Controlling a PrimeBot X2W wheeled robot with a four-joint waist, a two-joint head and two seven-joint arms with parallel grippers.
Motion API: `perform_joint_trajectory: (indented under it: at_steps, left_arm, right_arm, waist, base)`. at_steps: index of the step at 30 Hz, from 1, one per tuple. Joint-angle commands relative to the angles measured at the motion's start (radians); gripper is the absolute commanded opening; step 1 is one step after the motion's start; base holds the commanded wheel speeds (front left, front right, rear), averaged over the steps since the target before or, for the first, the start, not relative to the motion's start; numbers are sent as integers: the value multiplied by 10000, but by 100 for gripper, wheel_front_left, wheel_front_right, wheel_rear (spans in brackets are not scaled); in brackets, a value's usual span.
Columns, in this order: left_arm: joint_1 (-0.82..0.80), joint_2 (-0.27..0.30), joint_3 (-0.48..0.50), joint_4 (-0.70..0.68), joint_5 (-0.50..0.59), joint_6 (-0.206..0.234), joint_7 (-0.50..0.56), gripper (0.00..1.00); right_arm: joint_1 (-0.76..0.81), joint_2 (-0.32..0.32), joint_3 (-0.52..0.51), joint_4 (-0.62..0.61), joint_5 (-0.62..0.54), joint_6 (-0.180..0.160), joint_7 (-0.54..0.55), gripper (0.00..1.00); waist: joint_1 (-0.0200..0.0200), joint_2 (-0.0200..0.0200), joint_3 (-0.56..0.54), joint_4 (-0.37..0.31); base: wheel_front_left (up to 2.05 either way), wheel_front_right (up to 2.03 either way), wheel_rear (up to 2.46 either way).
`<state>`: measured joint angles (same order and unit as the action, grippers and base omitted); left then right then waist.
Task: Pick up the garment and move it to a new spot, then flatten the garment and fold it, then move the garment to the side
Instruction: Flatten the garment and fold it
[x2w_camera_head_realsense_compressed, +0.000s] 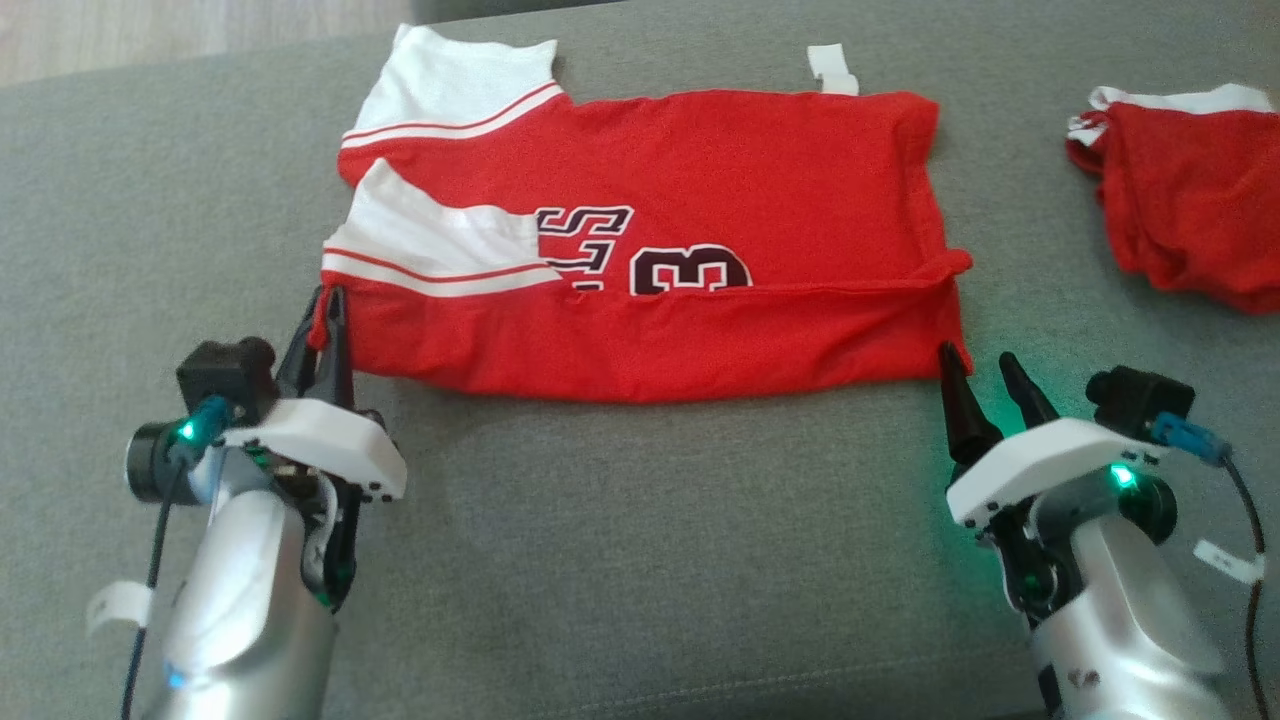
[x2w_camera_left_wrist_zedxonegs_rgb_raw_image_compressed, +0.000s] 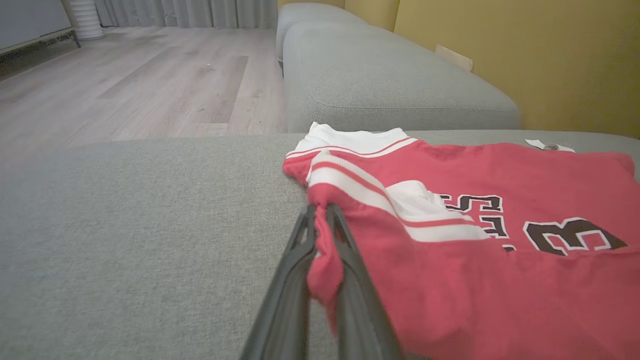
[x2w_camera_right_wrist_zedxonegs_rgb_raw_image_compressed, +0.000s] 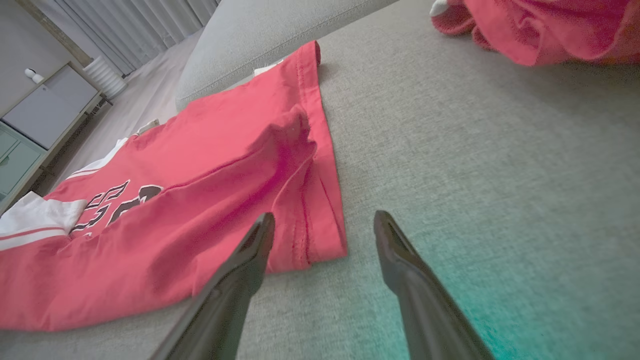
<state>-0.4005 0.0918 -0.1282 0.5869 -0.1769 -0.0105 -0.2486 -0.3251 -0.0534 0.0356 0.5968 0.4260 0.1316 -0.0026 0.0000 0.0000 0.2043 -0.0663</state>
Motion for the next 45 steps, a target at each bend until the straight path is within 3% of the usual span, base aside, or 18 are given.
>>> perform_joint_trajectory:
  at_steps: [1,11,12,13,21,29,36,45]
  left_arm:
    - [-28,151,161,-571,113,-61,-128,0]
    - [265,84,12,-1139,207,-111,-130,0]
    - [292,105,19,-1114,209,-110,-130,0]
    - [313,127,29,-1088,209,-110,-130,0]
    - [561,246,118,-782,171,-68,-131,0]
    - [1131,298,177,-632,76,-48,-131,0]
    - [2011,230,69,-710,-45,-91,-131,0]
    - [3024,89,-157,-910,-258,-55,180,0]
  right_arm:
    - [-560,32,212,102,116,-9,-70,100]
    - [-1680,32,625,2344,-276,-9,-43,98]
    - [-1762,32,617,2533,-367,-9,-98,18]
    - [-1839,32,563,2705,-499,-9,-198,0]
    - [-1994,32,110,3425,-936,-9,-843,0]
    - [-1443,32,-241,3170,-1071,-9,-838,0]
    - [-329,32,-483,2136,-1019,-9,-106,0]
    - [1451,32,-1173,-83,-923,-9,1387,0]
  waist:
    - [0,0,40,119]
    - [0,0,51,334]
    - [0,0,34,330]
    - [0,0,14,321]
    - [0,0,-380,156]
    - [0,0,-1074,-45]
    - [0,0,-1795,-156]
    - [0,0,-2135,-220]
  base:
    - [0,0,0]
    - [0,0,0]
    - [0,0,0]
    - [0,0,0]
    - [0,0,0]
    - [0,0,0]
    - [0,0,0]
    - [0,0,0]
